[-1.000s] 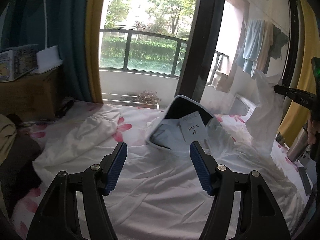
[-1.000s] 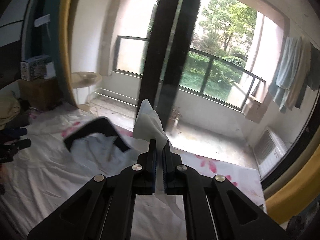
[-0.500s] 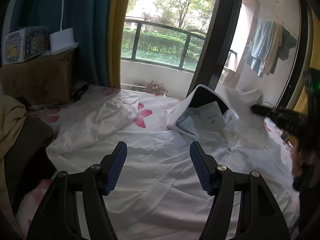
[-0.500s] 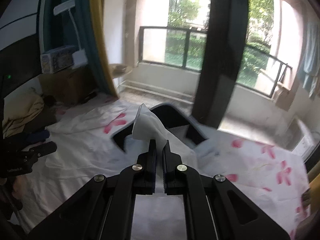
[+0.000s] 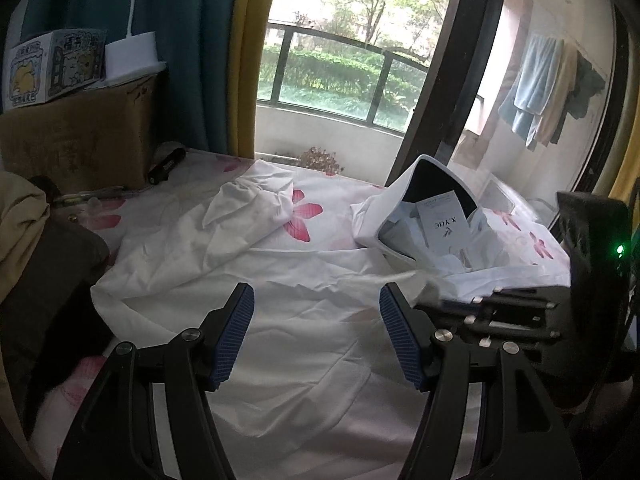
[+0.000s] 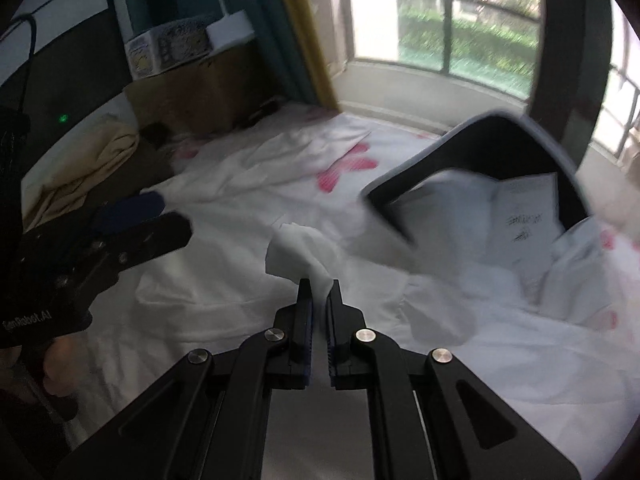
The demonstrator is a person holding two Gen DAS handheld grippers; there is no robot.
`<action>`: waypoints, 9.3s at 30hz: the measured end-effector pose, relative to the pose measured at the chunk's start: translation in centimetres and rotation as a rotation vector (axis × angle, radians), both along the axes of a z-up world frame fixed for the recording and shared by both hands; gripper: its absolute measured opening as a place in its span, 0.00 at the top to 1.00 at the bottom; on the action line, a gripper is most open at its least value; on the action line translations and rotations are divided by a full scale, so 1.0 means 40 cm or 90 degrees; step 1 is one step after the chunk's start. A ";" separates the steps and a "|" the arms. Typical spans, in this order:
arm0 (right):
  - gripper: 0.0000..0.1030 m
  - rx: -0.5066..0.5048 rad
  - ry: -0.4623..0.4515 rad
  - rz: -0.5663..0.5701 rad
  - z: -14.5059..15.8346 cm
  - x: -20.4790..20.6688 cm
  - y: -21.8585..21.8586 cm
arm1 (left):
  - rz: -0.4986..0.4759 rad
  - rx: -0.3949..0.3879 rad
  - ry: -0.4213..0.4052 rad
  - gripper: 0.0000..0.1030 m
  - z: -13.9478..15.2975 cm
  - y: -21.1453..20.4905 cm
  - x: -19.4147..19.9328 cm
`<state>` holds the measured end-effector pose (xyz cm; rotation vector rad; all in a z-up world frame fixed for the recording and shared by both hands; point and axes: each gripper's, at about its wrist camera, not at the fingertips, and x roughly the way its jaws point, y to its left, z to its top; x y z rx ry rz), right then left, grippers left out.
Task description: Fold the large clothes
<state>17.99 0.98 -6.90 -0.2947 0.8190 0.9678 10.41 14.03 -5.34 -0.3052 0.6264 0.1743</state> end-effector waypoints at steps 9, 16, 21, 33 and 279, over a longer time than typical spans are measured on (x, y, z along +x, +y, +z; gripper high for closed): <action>0.43 0.034 0.017 -0.011 0.034 0.001 -0.131 | -0.032 0.019 0.033 0.34 -0.004 -0.057 0.056; 0.43 0.008 -0.031 -0.142 0.043 0.041 -0.353 | -0.062 0.030 0.060 0.34 -0.025 -0.133 0.103; 0.43 -0.028 -0.013 -0.244 -0.005 0.103 -0.521 | -0.075 0.044 0.095 0.34 -0.061 -0.173 0.139; 0.43 -0.110 0.014 -0.355 -0.074 0.136 -0.665 | -0.055 0.063 0.172 0.34 -0.142 -0.143 0.135; 0.53 -0.130 0.004 -0.359 -0.076 0.240 -0.688 | -0.113 0.077 0.142 0.68 -0.094 -0.096 0.121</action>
